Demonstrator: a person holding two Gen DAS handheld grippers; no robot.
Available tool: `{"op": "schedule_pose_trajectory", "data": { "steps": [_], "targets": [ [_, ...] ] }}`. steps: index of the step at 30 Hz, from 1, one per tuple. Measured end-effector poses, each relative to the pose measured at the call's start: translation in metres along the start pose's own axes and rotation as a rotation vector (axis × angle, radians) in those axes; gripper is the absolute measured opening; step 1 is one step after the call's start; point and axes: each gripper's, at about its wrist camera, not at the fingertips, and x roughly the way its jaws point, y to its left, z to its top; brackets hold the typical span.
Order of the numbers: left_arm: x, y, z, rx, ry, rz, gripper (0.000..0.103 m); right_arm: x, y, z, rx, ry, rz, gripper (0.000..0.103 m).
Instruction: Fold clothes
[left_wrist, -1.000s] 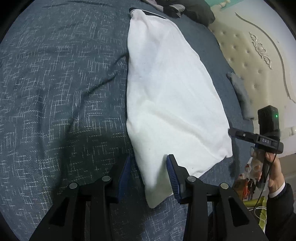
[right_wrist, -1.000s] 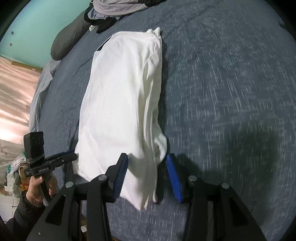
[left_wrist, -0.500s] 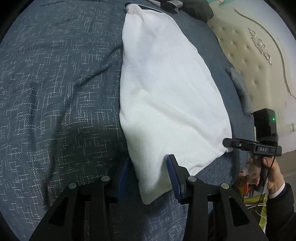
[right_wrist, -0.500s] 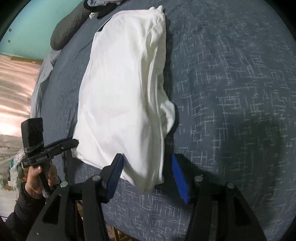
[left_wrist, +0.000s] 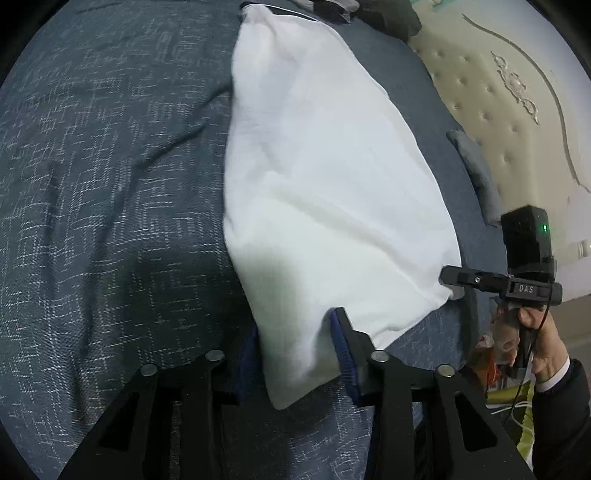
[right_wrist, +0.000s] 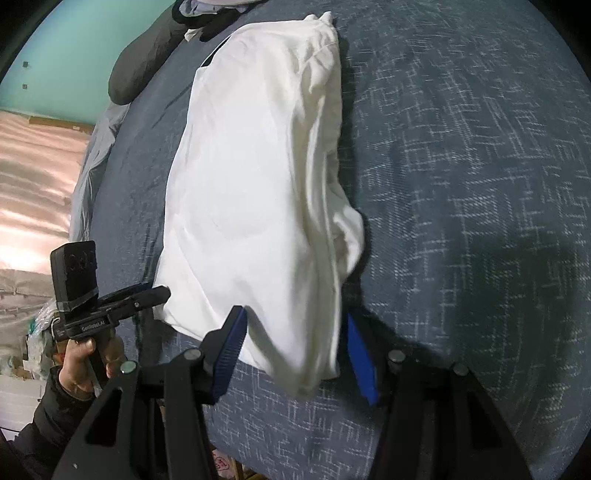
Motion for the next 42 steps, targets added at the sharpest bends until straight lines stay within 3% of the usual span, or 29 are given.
{"op": "schedule_pose_trajectory", "data": {
  "steps": [3,5,8,13,24,32,42],
  "targets": [
    [0.002,-0.001,-0.002,-0.001,0.003,0.000,0.029,0.009,0.007,0.000,-0.020,0.010,-0.022,0.053],
    [0.003,0.000,-0.003,-0.006,0.005,-0.004,0.021,0.010,0.008,0.000,-0.022,0.010,-0.020,0.045],
    [0.001,0.001,-0.005,-0.013,0.003,-0.017,0.008,0.013,0.010,0.000,-0.024,0.006,-0.030,0.023],
    [-0.010,-0.008,-0.006,0.012,-0.012,-0.010,0.006,0.011,0.021,-0.002,-0.060,-0.012,-0.049,0.010],
    [-0.046,-0.034,0.009,0.082,-0.069,0.002,0.006,-0.029,0.040,0.008,-0.101,-0.097,-0.026,0.008],
    [-0.072,-0.029,0.024,0.139,-0.100,0.024,0.006,-0.075,0.045,0.017,-0.123,-0.170,-0.043,0.008],
    [-0.077,-0.088,0.056,0.198,-0.140,0.049,0.006,-0.112,0.064,0.027,-0.152,-0.273,-0.076,0.007]
  ]
}}
